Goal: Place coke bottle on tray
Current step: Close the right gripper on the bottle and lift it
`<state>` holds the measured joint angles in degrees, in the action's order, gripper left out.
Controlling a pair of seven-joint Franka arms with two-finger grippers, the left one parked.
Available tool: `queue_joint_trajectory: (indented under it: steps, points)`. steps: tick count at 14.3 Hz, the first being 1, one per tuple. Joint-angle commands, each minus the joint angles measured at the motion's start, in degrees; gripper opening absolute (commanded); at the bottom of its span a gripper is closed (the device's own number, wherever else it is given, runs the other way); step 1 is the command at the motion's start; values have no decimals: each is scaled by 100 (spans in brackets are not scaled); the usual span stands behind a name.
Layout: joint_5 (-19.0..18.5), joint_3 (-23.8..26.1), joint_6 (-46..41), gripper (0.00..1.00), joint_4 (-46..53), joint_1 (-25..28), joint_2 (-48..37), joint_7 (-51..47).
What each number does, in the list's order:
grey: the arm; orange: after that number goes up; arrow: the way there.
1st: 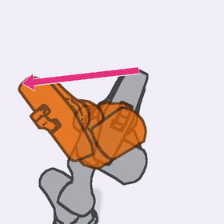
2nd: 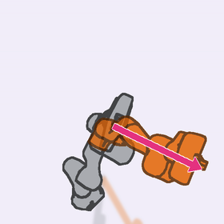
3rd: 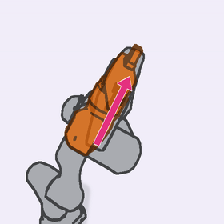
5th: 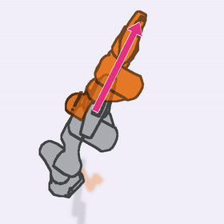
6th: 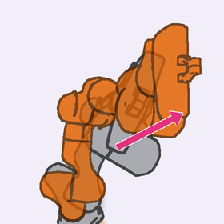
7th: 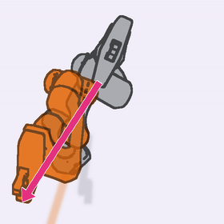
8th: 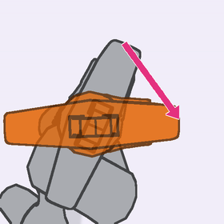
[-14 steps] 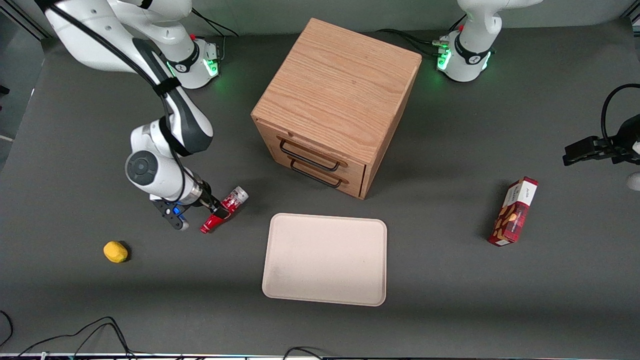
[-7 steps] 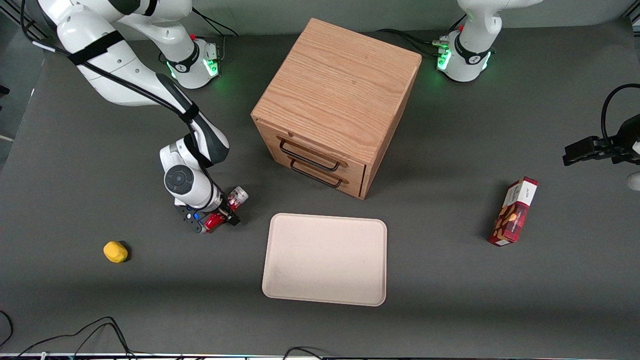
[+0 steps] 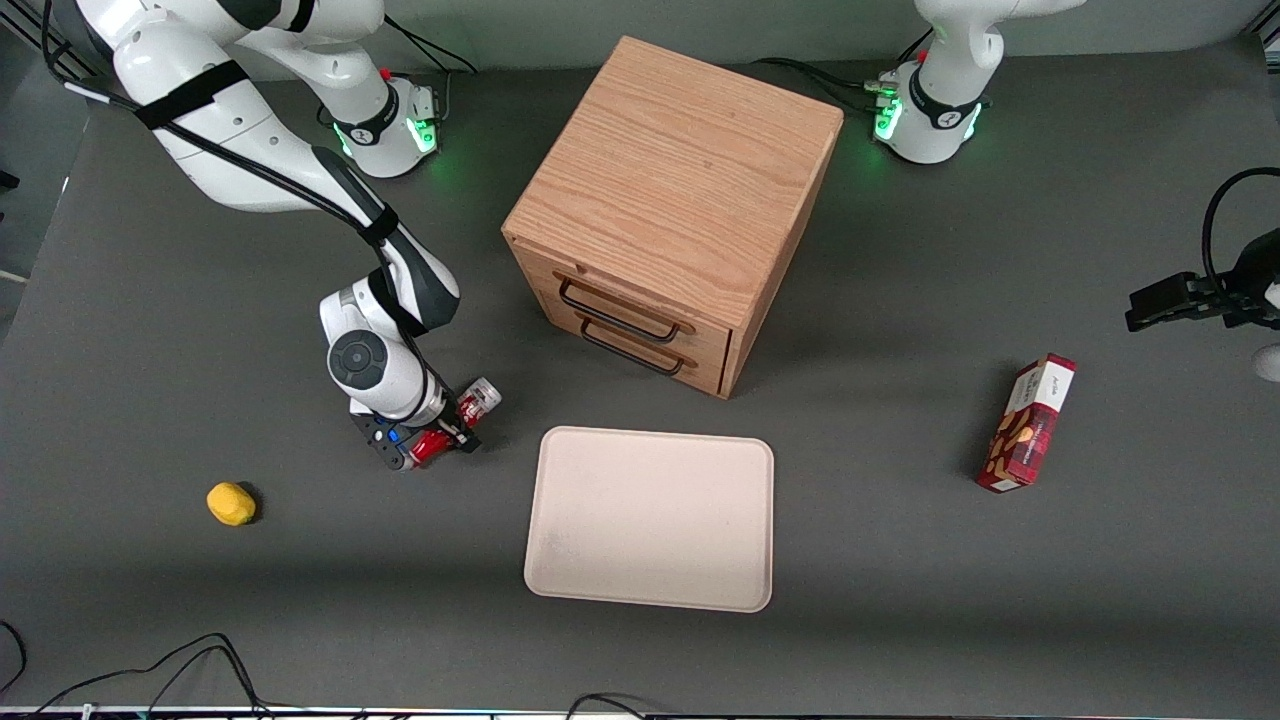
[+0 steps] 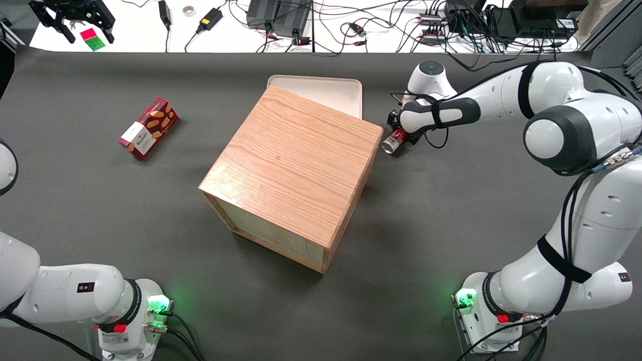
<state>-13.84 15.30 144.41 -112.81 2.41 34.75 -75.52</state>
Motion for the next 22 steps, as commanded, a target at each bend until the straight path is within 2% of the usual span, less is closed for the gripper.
queue_joint_trajectory:
  steps: [1, 7, 9, 14, 17, 20, 22]
  points:
    - [-181, 17, -62, 0, 23, -3, -109, -148]
    - [-172, 25, -88, 0, 75, -3, -206, -148]
    - [-163, 104, -568, 0, 363, -3, -285, -130]
    - [29, 491, -2274, 0, 2163, -12, -224, 185]
    - [574, 518, -3056, 0, 3516, 40, 21, 1002]
    - [593, 518, -3576, 0, 4869, 505, 574, 1557]
    - [549, 544, -3613, 0, 5487, 620, 918, 1888]
